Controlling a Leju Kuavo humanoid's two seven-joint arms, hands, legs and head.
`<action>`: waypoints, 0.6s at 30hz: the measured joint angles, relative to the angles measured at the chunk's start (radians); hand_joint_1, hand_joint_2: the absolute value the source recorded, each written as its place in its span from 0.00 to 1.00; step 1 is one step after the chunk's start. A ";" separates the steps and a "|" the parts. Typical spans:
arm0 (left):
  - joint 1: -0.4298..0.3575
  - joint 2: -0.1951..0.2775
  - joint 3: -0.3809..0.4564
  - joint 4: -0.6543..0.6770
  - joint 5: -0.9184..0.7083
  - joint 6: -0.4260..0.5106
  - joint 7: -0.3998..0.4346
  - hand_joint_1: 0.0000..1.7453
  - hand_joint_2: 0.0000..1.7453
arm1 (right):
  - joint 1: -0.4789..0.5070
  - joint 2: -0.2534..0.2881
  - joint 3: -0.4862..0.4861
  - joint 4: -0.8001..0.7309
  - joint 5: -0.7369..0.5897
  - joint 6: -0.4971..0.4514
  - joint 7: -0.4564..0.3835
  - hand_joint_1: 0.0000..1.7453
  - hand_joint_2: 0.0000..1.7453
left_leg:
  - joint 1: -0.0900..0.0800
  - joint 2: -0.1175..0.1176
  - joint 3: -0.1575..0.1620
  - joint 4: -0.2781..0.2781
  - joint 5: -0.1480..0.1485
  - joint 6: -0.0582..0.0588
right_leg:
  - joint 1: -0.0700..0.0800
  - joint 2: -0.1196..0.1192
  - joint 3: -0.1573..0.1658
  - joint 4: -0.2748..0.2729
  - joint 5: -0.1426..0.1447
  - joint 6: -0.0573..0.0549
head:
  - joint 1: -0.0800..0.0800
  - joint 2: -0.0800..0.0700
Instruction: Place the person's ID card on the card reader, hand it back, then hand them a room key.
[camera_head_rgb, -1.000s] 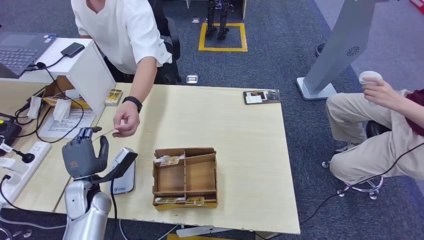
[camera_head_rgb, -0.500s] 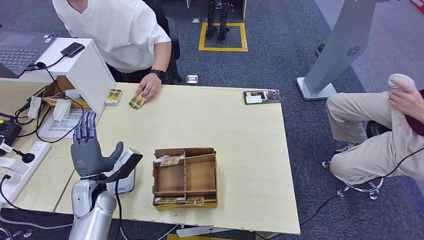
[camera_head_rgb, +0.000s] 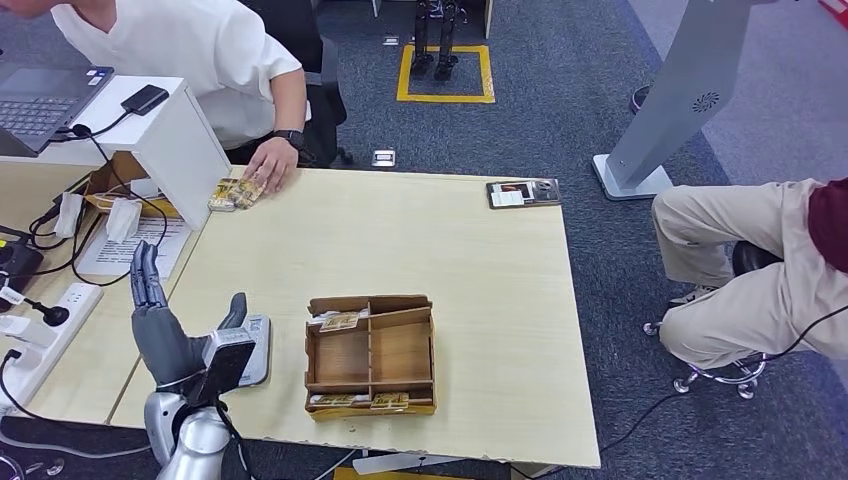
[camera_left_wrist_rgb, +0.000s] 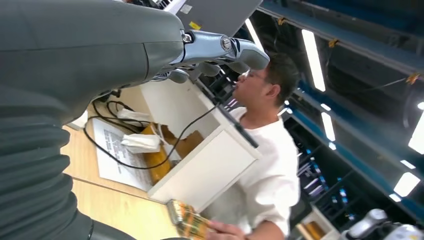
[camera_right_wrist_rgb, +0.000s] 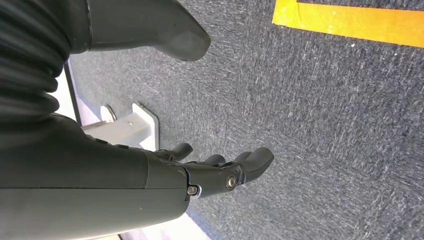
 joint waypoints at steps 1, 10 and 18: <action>0.018 0.000 -0.010 -0.025 0.020 0.000 -0.018 0.00 1.00 | 0.001 0.000 0.000 0.000 -0.003 -0.002 -0.001 0.00 1.00 | 0.000 0.000 0.000 0.000 0.000 0.000 | 0.000 0.000 0.000 0.000 0.000 0.000 | 0.000 0.000; 0.168 0.021 -0.107 -0.222 0.093 0.000 -0.105 0.00 1.00 | 0.004 0.000 -0.002 0.003 -0.033 -0.012 -0.017 0.00 1.00 | 0.000 0.000 -0.001 0.000 0.000 0.000 | 0.000 0.000 -0.001 0.000 0.000 0.000 | 0.000 0.000; 0.241 0.028 -0.140 -0.301 -0.047 -0.001 -0.128 0.00 1.00 | 0.008 0.000 -0.006 0.003 -0.049 -0.011 -0.017 0.00 1.00 | 0.000 0.000 0.000 0.000 0.000 0.000 | 0.000 0.000 0.000 0.000 0.000 0.000 | 0.000 0.000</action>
